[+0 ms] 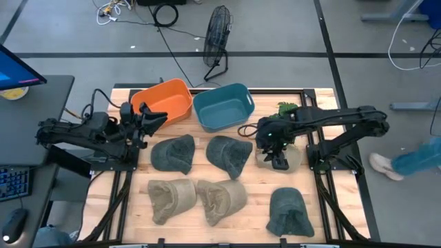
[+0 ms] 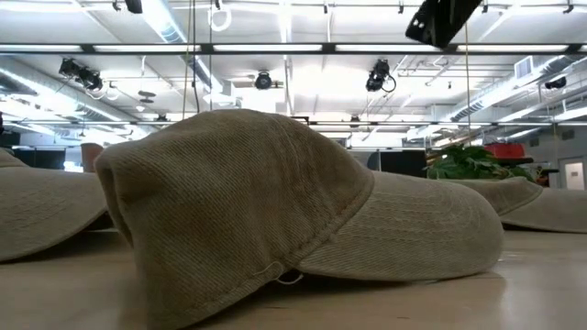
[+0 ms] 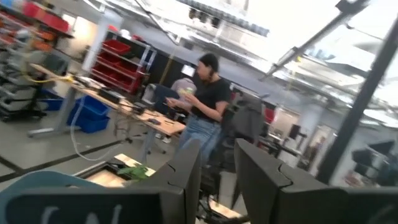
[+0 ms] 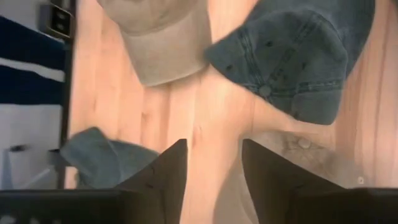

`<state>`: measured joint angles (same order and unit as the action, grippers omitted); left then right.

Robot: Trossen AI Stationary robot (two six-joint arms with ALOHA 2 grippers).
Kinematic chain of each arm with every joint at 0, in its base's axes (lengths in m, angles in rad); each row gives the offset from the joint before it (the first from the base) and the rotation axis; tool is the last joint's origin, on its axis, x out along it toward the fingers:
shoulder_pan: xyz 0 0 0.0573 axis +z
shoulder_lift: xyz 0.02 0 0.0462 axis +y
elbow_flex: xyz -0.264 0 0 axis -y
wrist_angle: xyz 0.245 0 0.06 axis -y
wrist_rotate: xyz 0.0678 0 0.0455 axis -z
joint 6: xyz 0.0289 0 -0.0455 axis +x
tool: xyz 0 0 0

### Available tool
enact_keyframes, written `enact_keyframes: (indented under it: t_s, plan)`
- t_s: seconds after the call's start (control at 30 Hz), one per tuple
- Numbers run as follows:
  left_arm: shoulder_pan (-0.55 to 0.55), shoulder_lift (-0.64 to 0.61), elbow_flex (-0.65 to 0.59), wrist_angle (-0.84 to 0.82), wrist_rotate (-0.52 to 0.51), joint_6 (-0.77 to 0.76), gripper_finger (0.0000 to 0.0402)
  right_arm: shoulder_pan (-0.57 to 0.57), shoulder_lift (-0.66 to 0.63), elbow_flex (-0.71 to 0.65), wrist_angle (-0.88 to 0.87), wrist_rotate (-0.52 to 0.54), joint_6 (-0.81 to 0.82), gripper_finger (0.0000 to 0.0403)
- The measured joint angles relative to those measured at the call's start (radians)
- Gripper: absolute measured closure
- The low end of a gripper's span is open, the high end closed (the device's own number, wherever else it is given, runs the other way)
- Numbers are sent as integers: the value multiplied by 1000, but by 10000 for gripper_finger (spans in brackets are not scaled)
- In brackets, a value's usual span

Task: Pick & Place hat
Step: Put the top brown cap into the blue bin

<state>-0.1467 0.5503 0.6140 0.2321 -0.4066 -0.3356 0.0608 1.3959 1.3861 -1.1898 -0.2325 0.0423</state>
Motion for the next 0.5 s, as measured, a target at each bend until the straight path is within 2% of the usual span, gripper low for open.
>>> enact_keyframes:
  t_s: [0.3,0.5]
  plan:
    - [0,108,151,-38,39,142,213,0,51,0,-36,17,-25,214]
    - [0,209,260,-143,38,155,190,-2,104,-2,-102,154,-27,213]
